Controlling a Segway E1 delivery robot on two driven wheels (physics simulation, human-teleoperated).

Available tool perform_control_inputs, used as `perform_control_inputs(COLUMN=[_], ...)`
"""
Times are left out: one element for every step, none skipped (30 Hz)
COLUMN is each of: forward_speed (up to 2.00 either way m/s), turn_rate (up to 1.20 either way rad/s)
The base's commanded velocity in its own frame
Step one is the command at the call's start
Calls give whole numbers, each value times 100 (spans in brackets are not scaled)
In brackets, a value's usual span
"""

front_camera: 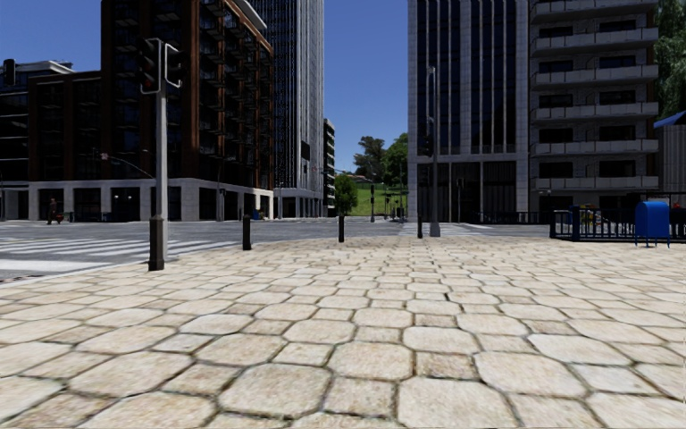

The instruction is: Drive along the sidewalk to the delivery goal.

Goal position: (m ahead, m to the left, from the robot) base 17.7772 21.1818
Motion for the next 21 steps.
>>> perform_control_inputs(forward_speed=[200,200,200,200,200,200,200,200,200,200,200,200,200,200,200,200,200,200,200,200,200], turn_rate=[0,0,0,0,0,0,0,0,0,0,0,0,0,0,0,0,0,0,0,0,0])
